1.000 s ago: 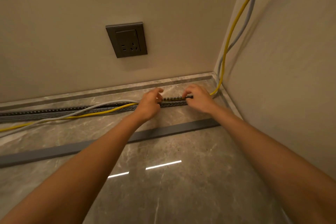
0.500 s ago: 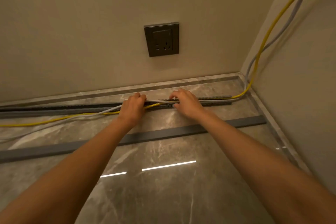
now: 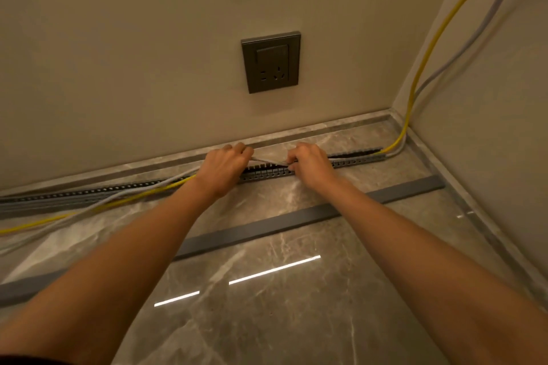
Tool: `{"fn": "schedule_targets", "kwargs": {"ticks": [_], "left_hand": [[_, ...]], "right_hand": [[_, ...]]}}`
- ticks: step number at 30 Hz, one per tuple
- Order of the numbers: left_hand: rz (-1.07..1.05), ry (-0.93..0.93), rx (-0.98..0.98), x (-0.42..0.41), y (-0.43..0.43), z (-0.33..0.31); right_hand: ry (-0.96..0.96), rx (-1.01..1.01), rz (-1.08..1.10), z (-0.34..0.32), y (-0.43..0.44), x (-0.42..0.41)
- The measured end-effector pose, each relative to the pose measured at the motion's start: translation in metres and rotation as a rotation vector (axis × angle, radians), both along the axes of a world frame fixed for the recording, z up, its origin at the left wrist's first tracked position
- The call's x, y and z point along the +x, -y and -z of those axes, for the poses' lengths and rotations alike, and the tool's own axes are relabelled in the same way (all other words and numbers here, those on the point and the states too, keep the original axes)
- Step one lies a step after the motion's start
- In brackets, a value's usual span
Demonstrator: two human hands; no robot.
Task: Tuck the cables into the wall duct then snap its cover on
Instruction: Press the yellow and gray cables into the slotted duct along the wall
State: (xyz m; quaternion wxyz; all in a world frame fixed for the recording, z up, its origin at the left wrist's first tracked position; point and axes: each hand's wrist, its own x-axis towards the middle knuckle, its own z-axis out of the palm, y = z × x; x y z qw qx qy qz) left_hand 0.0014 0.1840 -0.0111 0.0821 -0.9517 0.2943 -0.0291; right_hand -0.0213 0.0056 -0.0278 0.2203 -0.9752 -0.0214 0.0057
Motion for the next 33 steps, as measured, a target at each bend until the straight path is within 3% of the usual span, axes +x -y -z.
{"fn": "schedule_targets", "kwargs": {"ticks": [12,16,21,33], "left_hand": [[0.175,0.057,0.034,-0.011,-0.01,0.013],[0.116,0.08,0.09,-0.013,-0.002,0.01],[-0.052,-0.049,0.117,-0.011,0.02,0.003],[0.026,0.017,0.3,-0.015,0.031,-0.001]], "right_hand": [[0.004,0.025,0.078,0.005,-0.002,-0.001],[-0.01,0.05,0.123,0.006,-0.001,0.002],[0.009,0.064,0.137,0.007,-0.001,0.001],[0.117,-0.079,-0.076,0.015,0.006,-0.01]]}}
